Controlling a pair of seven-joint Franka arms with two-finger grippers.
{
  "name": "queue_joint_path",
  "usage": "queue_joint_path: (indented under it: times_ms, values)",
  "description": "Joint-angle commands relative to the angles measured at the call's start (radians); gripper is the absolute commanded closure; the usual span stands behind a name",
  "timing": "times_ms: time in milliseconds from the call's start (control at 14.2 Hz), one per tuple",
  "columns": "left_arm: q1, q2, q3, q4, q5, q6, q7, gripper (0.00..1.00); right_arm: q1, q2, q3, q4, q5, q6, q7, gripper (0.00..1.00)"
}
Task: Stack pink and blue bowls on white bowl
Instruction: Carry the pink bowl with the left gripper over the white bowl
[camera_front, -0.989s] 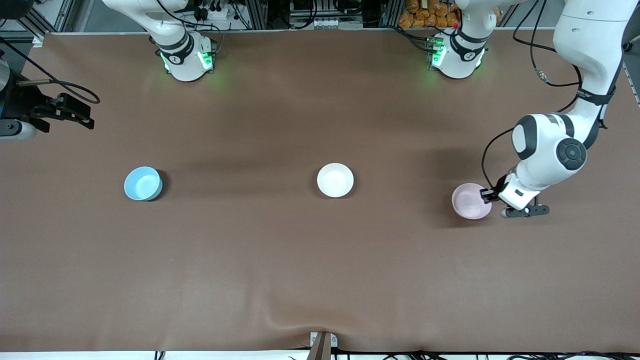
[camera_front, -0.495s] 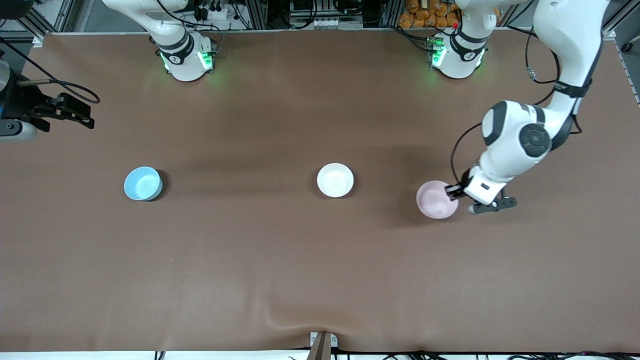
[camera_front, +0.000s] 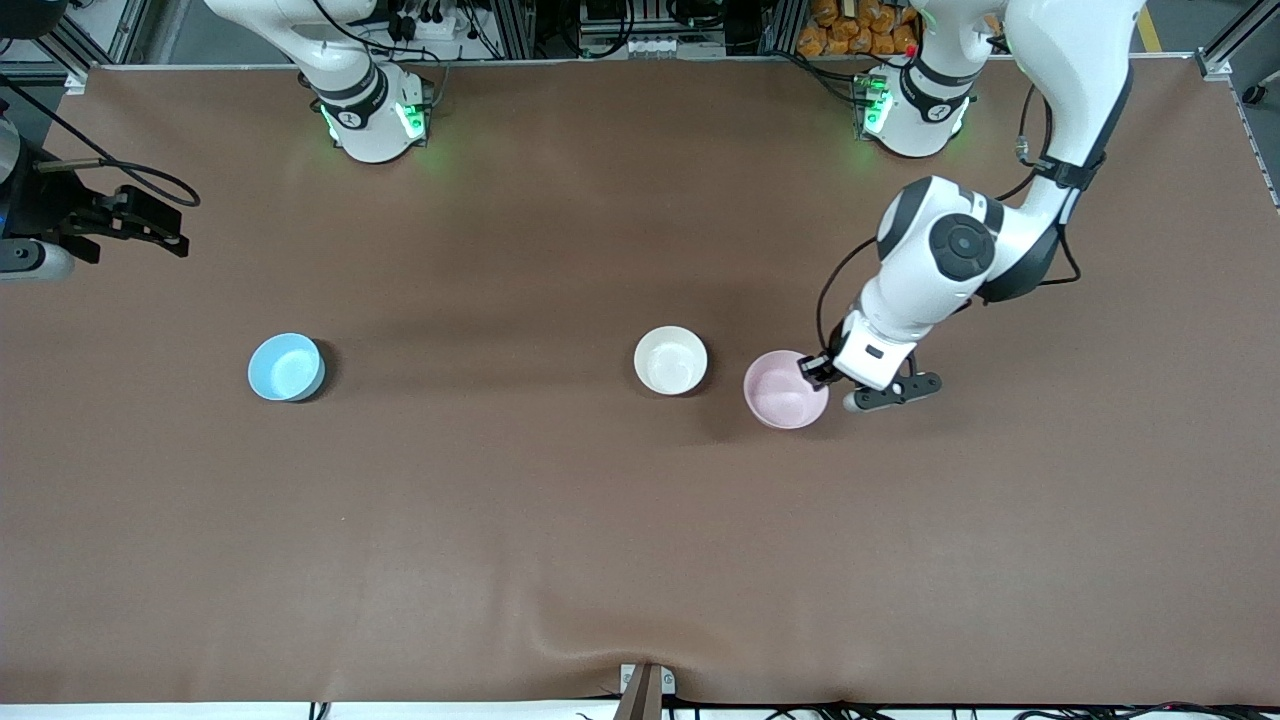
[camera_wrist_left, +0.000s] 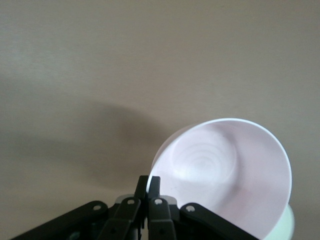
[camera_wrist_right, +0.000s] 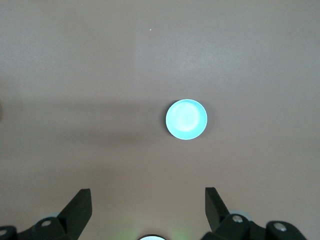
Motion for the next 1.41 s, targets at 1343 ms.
queue_joint_path:
  times_ms: [1343]
  values:
    - [-0.269, 0.186, 0.017, 0.214, 0.088, 0.005, -0.477, 1.00, -0.021, -0.005, 0.010, 0.000, 0.017, -0.007, -0.010, 0.00]
